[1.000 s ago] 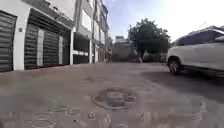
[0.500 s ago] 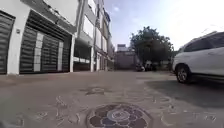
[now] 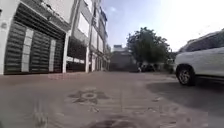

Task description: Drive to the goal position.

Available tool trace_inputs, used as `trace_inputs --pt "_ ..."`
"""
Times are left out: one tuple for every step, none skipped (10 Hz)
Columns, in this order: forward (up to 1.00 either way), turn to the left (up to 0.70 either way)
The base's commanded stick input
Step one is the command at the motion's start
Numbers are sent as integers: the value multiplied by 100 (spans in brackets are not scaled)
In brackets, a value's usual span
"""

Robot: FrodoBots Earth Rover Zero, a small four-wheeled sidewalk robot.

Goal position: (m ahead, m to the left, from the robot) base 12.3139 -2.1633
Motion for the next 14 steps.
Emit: trace_inputs --pt "100 6" --pt "100 5" --pt "100 -3" --pt "100 -27" --pt "100 -34" --pt "100 -34" --pt "100 -34" --pt "100 -34" --pt "100 -34" --pt "100 -34" --pt "100 -34" --pt "100 -5" --pt "100 6" --pt "100 6"
